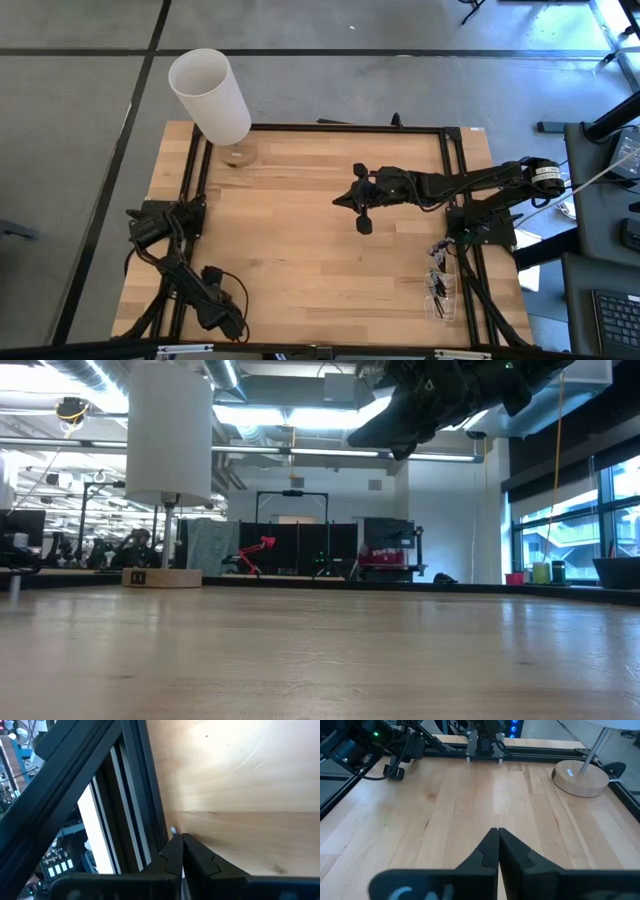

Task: Put items in baskets/containers
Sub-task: Put the eyeshadow brush into the transparent organizer

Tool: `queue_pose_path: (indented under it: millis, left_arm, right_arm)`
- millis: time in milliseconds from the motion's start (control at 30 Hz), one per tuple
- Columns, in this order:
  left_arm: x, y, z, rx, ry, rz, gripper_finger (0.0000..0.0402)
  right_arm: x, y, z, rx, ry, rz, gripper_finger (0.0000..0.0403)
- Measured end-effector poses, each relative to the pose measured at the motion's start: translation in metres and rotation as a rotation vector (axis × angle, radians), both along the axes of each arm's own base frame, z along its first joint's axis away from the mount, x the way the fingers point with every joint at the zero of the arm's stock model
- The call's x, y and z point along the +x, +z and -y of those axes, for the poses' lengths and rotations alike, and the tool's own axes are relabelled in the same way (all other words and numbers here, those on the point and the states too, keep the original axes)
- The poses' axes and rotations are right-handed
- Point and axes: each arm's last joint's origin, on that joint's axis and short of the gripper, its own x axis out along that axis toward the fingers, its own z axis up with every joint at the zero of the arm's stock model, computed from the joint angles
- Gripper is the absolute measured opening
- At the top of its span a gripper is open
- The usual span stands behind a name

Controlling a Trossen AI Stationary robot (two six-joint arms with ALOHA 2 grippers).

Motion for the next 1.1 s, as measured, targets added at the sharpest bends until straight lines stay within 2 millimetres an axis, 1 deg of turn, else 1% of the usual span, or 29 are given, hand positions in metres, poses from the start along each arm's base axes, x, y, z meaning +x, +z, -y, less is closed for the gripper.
queue_pose_path:
  millis: [133,333,500,667,867,967,1100]
  left_arm:
    - [0.002,-0.001,0.002,-0.031,-0.03,0.018,0.0003]
    - [0.011,0.0,-0.001,-0.021,-0.054,0.062,0.0003]
    - [0.019,0.0,-0.007,-0.065,-0.099,0.06,0.0003]
    - [0.025,0.004,-0.008,-0.096,-0.146,0.058,0.0003]
    - [0.025,0.013,-0.009,-0.159,-0.174,0.058,0.0003]
    - [0.026,0.018,-0.008,-0.179,-0.156,0.071,0.0004]
    - [0.026,0.019,-0.009,-0.196,-0.124,0.029,0.0012]
  right_arm:
    - [0.0,0.0,0.0,0.0,0.0,0.0,0.0007]
    - [0.0,0.0,0.0,0.0,0.0,0.0,0.0007]
    - [0.0,0.0,0.0,0.0,0.0,0.001,0.0007]
    - [0.0,0.0,0.0,0.0,0.0,0.001,0.0007]
    - [0.0,0.0,0.0,0.0,0.0,0.001,0.0007]
    - [0.0,0.0,0.0,0.003,-0.002,0.002,0.0007]
    - [0.0,0.0,0.0,0.004,-0.001,0.002,0.0007]
